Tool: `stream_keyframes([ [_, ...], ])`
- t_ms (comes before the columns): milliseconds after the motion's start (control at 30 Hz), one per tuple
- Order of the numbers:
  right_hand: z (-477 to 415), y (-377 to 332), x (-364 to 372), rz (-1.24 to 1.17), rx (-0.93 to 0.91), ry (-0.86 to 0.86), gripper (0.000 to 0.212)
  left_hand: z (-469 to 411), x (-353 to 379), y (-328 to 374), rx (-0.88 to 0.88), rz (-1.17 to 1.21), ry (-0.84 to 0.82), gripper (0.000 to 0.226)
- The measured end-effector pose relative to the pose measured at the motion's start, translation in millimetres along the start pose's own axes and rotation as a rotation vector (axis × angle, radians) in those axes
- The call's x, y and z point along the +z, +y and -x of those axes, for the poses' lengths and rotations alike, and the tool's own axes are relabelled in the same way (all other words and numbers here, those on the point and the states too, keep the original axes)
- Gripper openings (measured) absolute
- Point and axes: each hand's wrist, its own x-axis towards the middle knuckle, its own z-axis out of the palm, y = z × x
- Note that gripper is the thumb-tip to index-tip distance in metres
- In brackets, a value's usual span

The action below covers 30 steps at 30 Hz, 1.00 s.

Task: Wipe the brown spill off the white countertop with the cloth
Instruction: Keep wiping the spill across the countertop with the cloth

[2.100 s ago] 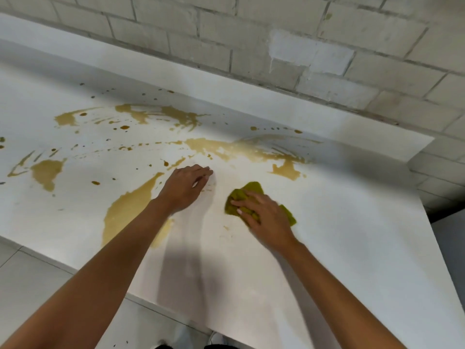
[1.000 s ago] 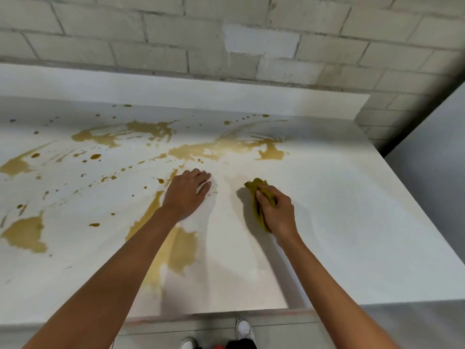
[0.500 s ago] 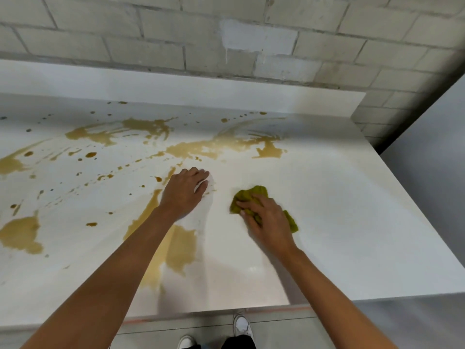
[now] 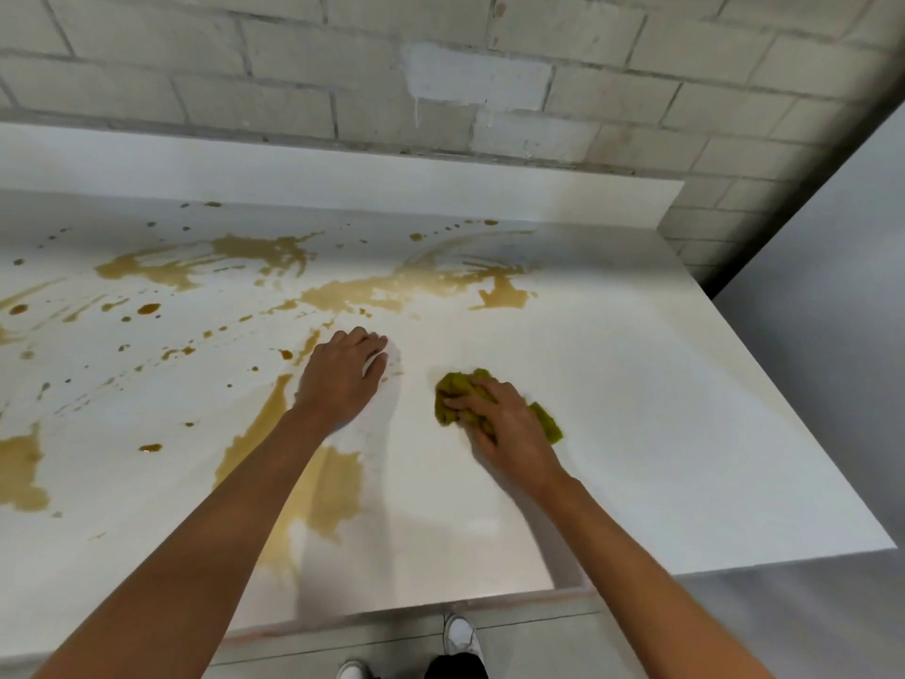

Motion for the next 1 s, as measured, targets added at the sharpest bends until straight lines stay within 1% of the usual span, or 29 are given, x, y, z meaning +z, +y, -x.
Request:
stream_keyframes([
  [67, -19, 13, -9, 0.06, 0.071, 0.008, 0.029, 1, 0, 2, -0.006, -0.005, -0.015, 0.034],
  [133, -40, 13, -12, -0.015, 0.131, 0.081, 0.029, 2, 0, 3, -0.013, -0.022, -0.032, 0.034],
  [233, -59, 12, -24, -0.254, 0.405, 0.383, 0.022, 2, -1, 4, -0.015, -0.04, -0.043, 0.035],
  [300, -59, 16, -39, -0.296, 0.474, 0.488, 0.02, 2, -1, 4, -0.006, -0.054, -0.05, 0.035],
  [433, -33, 34, -63, -0.221, 0.562, 0.504, 0.021, 2, -1, 4, 0.005, -0.052, -0.053, 0.035],
  [533, -2, 48, -49, -0.054, 0.62, 0.455, 0.022, 2, 0, 5, 0.001, -0.053, -0.046, 0.035],
  [600, 9, 48, -31, 0.087, 0.543, 0.419, 0.023, 2, 0, 6, -0.003, -0.057, -0.051, 0.036],
  [667, 0, 41, -19, 0.129, 0.482, 0.412, 0.023, 1, -1, 7, -0.011, -0.055, -0.057, 0.036],
  [767, -32, 22, -4, 0.111, 0.436, 0.353, 0.025, 1, -2, 10, -0.021, -0.057, -0.063, 0.035],
  [833, -49, 5, 10, 0.09, 0.366, 0.286, 0.027, 1, -1, 12, -0.025, -0.073, -0.052, 0.034],
  [900, -53, -12, 20, 0.052, 0.252, 0.211, 0.028, 0, -1, 13, -0.034, -0.077, -0.033, 0.032],
  [1000, -31, -19, 21, 0.0, 0.081, 0.095, 0.025, -3, -1, 15, -0.045, -0.082, -0.01, 0.029],
])
